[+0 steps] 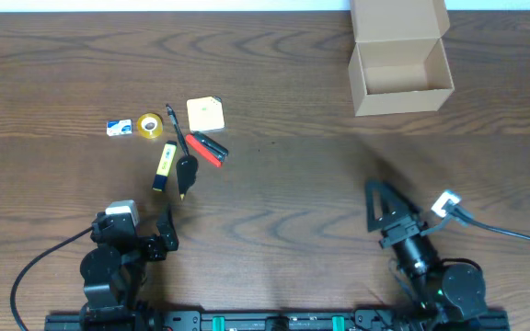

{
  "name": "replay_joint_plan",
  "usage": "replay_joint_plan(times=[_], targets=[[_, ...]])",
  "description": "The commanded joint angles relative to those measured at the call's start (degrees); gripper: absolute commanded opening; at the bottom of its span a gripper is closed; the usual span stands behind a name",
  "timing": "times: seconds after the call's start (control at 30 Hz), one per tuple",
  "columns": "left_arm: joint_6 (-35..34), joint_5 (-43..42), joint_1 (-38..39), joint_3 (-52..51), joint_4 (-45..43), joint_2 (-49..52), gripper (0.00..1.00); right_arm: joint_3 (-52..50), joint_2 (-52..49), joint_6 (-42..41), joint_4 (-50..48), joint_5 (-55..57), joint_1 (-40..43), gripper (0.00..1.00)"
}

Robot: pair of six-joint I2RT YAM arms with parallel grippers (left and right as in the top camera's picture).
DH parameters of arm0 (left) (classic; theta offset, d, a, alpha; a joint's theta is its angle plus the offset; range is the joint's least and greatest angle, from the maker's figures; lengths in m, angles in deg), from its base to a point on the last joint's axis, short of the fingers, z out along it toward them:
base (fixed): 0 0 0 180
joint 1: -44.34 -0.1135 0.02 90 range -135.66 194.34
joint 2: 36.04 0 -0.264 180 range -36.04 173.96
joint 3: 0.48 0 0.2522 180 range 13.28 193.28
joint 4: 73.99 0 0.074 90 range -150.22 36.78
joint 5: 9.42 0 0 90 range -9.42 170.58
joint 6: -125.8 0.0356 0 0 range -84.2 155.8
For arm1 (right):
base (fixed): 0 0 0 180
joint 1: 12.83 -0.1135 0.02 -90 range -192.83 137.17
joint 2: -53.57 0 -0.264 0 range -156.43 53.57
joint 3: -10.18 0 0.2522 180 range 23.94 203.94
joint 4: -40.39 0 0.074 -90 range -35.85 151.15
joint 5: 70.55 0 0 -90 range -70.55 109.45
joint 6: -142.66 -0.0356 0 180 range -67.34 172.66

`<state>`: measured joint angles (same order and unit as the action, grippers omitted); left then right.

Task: Pack container
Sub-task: 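Reach the right gripper up to the cardboard box's right wall and grip it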

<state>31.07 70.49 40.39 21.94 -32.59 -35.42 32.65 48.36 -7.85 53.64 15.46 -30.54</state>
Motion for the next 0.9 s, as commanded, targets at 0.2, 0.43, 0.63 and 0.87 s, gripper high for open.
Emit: replay_joint_plan(times=[0.2, 0.43, 0.63, 0.87], targets=[[-0.6, 0.0, 0.2, -0.9, 0.0, -0.4, 0.95, 5.4, -22.4, 12.2, -12.5, -0.7, 12.0, 0.99], [-0.6, 0.0, 0.2, -0.9, 0.0, -0.4, 0.96, 22.7, -46.5, 29.4, -12.3, -12.6, 22.2, 0.99], [-0.6, 0.0, 0.2, -0.9, 0.0, -0.4, 0.95, 39.1, -66.9, 38.2, -7.7, -15.0, 23.3, 0.99], [-0.6, 0.0, 0.2, -0.9, 0.0, -0.4, 0.96, 55.7, -85.1, 52.8, 3.4, -14.7, 21.5, 0.97]])
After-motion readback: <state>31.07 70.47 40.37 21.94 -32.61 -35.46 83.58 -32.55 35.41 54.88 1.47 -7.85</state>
